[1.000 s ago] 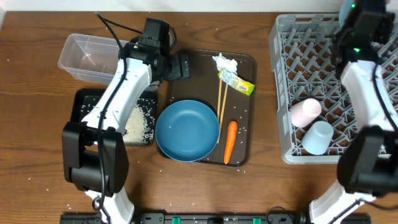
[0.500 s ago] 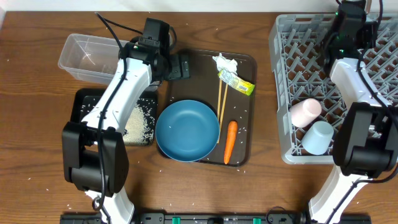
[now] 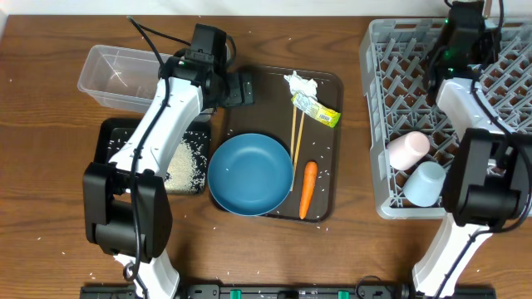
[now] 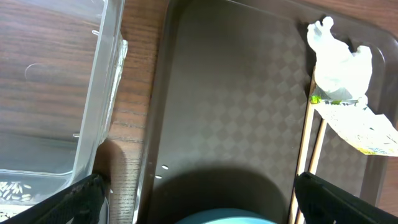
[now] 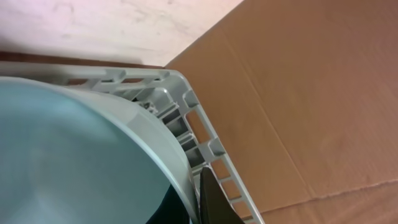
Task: Sort waste into correct bins and load items into the dishwasher rack
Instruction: 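Carry the small blue bowl right and set it in the rack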
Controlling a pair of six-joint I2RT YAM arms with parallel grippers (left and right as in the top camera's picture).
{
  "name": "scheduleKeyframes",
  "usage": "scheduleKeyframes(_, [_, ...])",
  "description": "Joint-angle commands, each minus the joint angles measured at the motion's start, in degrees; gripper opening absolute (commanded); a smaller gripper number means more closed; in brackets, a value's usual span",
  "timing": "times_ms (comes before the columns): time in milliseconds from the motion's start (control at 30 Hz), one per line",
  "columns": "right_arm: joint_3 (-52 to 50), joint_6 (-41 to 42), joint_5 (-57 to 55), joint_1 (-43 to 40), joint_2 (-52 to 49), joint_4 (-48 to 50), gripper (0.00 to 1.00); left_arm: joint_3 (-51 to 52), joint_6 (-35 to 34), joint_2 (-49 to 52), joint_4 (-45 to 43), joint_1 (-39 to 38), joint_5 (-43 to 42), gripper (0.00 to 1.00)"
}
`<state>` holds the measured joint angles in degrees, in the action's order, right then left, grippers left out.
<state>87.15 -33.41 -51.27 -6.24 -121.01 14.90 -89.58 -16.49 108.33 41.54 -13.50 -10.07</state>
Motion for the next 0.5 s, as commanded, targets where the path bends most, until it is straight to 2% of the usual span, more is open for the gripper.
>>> scheduleKeyframes(0, [0.2,-3.6,-1.0,-0.5,-2.8,1.4,0.01,0.4,0.3,0.3,0.0,0.0,0.7,0.98])
scheduleKeyframes(467, [0.2,-3.7,-1.0,1.9,-3.4,1.0,0.01,0.4,0.3,0.3,0.0,0.0,0.7,0.98])
